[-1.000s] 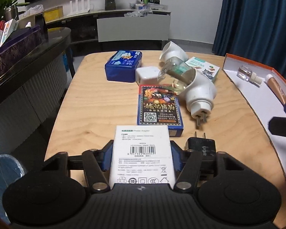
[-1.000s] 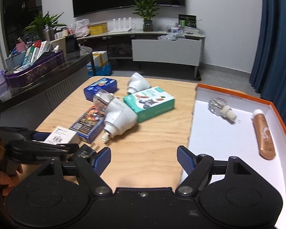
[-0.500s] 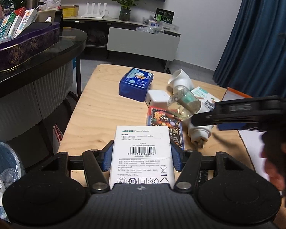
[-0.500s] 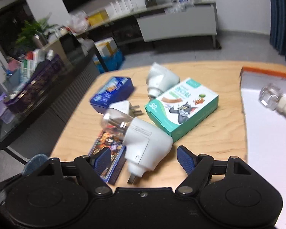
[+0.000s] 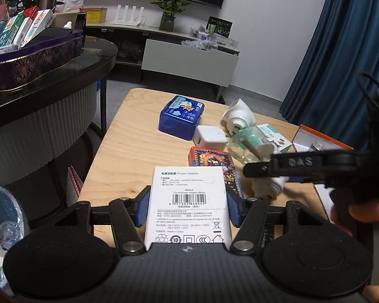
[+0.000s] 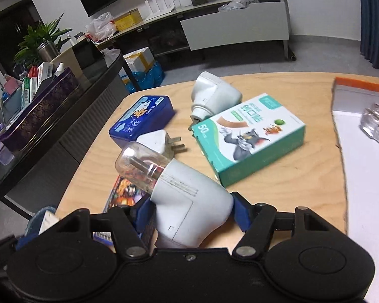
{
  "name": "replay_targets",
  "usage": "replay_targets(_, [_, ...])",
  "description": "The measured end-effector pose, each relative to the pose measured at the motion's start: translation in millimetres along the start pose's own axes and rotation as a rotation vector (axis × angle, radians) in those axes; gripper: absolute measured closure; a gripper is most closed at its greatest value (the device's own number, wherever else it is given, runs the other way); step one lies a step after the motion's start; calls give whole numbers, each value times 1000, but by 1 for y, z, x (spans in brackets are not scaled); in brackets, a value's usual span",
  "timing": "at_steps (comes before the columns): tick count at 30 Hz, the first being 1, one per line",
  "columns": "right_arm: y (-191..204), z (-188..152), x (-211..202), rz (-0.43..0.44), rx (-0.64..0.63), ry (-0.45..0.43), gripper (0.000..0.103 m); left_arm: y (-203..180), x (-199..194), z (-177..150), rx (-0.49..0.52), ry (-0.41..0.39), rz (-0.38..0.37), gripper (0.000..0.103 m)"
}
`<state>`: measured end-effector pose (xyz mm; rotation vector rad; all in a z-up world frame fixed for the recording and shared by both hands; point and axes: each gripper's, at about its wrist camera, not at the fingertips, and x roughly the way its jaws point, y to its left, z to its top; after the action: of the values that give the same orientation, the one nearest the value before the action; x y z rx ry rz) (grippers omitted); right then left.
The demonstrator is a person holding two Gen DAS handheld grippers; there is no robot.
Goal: Organize rigid objects
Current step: 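Lift the adapter box and white diffuser and carry both over the white box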
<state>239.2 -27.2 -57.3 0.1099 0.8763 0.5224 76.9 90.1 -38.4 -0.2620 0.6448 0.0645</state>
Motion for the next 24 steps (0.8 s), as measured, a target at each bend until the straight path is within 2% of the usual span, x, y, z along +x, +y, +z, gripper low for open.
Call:
replay_targets(5, [1, -6, -40, -27, -15, -54, 24, -10, -6, 4, 20, -17, -5, 44])
replay_targets(12, [-7, -14, -101, -132, -51, -148, 24, -36, -15, 12, 55, -37, -54, 44])
replay_targets(18, [-41, -30, -143, -228, 3, -184, 24, -72, -12, 16, 110, 1, -138, 44])
replay_targets(21, [-62, -36, -162, -282, 48, -208, 24, -98, -7, 23, 170, 7, -179, 44])
replay_targets(24, [-82, -41, -177, -339, 74, -237, 24, -124, -1, 32, 189, 1, -223, 44])
